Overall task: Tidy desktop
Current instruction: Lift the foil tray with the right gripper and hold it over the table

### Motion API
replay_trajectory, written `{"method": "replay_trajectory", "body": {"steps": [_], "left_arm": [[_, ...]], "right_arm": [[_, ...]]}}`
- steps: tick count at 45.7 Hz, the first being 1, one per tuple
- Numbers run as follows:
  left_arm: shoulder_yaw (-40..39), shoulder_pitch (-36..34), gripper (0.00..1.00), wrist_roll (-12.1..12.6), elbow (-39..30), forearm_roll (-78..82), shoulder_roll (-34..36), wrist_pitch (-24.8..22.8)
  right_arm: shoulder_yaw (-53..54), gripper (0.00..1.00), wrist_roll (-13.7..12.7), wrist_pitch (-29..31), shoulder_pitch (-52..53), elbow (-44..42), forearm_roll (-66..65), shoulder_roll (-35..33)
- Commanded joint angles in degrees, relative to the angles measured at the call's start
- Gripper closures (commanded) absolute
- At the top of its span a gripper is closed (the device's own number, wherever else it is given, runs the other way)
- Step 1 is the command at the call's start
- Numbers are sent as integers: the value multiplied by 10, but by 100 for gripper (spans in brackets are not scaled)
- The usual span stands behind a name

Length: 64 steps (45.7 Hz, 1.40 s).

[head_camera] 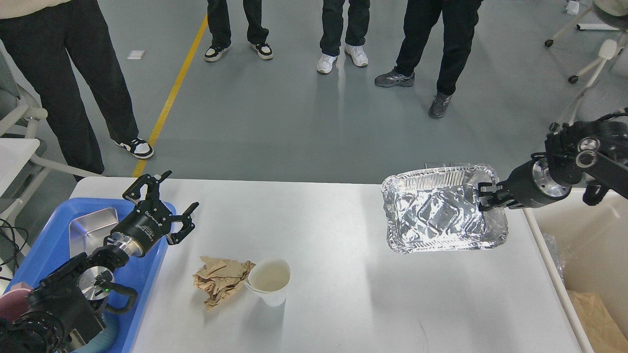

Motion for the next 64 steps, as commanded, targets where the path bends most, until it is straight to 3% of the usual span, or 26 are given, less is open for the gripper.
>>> {"method": "replay_trajectory", "body": {"steps": [1,17,28,44,64], "left_arm": [[0,2,4,0,0,0,0,1],[0,8,4,-1,0,0,1,0],[0,10,4,-1,0,0,7,0],[0,11,4,-1,0,0,4,0],[-1,-5,4,0,0,0,20,-1]], "right_arm": [[-45,100,0,7,34,-31,-7,43],[-78,100,5,50,113,-223,-3,203],[-77,100,6,51,120,-319,45,255],[-75,100,9,51,91,-349,254,284],[-74,100,31,51,56,-394,263,306]]}}
